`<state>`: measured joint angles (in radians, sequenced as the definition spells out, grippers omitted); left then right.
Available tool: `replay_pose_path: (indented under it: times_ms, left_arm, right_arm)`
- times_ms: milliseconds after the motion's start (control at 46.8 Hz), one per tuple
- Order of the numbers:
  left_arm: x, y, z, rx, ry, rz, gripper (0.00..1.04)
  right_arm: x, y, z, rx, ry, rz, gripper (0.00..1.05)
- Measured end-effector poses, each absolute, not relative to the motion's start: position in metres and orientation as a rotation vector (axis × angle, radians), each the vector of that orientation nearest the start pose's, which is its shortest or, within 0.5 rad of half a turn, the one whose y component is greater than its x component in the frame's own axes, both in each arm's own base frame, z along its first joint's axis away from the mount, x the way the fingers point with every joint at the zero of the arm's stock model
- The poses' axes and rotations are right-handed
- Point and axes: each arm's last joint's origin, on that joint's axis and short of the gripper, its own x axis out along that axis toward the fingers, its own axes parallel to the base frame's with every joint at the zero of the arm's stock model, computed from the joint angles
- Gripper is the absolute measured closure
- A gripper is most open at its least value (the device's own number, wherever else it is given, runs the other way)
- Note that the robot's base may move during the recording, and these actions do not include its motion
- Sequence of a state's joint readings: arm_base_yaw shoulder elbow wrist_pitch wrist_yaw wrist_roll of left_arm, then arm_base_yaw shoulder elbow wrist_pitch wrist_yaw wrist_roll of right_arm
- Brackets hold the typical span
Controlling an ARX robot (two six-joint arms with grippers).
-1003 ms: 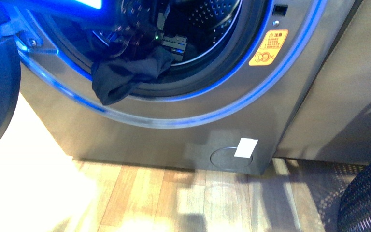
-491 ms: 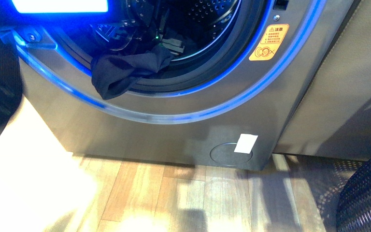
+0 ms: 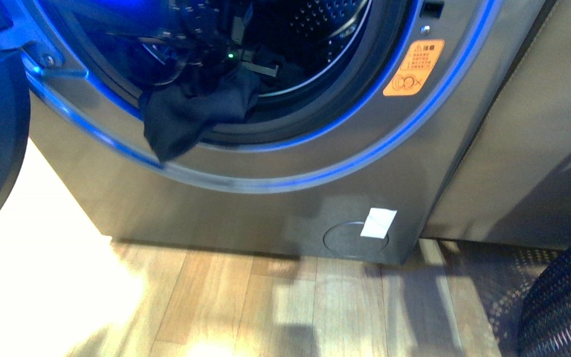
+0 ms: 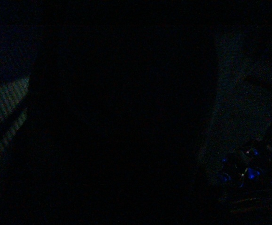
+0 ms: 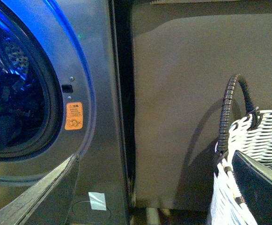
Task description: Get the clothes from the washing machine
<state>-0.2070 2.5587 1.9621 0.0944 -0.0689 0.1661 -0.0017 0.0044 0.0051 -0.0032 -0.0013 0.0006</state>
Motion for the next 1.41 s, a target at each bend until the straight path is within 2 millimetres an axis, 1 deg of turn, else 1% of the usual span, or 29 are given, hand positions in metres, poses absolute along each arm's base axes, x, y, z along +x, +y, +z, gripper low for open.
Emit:
replay_pose_path:
  times_ms: [192,342,406,576,768,982,1025,1217,1302,1409]
  left_arm:
    - [0.51,-0.112,0.13,0.216,0.433,-0.226,0.97]
    - [0.487,-0.114,0.139,0.208,0.403,-0.257,0.97]
    - [0.472,-0.116,0.146,0.201,0.382,-0.275,0.97]
    - [0.44,-0.117,0.163,0.183,0.333,-0.308,0.97]
    - [0.408,-0.111,0.178,0.164,0.286,-0.326,0.97]
    - [0.374,-0.099,0.199,0.132,0.24,-0.343,0.97]
    - [0.364,-0.095,0.205,0.124,0.228,-0.346,0.97]
    - [0.334,-0.086,0.225,0.11,0.178,-0.362,0.98]
    - [0.318,-0.084,0.239,0.105,0.145,-0.372,0.98]
    - [0.297,-0.083,0.262,0.099,0.089,-0.391,0.98]
  right_arm:
    - [0.098,0.0,0.165,0.001,0.002,0.0,0.08]
    - [0.098,0.0,0.165,0.001,0.002,0.0,0.08]
    - [0.098,0.0,0.165,0.001,0.002,0.0,0.08]
    - [0.098,0.0,0.165,0.001,0.002,0.0,0.08]
    - [0.098,0.0,0.165,0.001,0.002,0.0,0.08]
    - [0.098,0.0,0.165,0.0,0.002,-0.001,0.08]
    - [0.098,0.0,0.165,0.001,0.002,0.0,0.08]
    - [0.098,0.0,0.165,0.001,0.002,0.0,0.08]
    - [0.098,0.0,0.165,0.001,0.002,0.0,0.08]
    - [0.098,0.0,0.165,0.001,0.002,0.0,0.08]
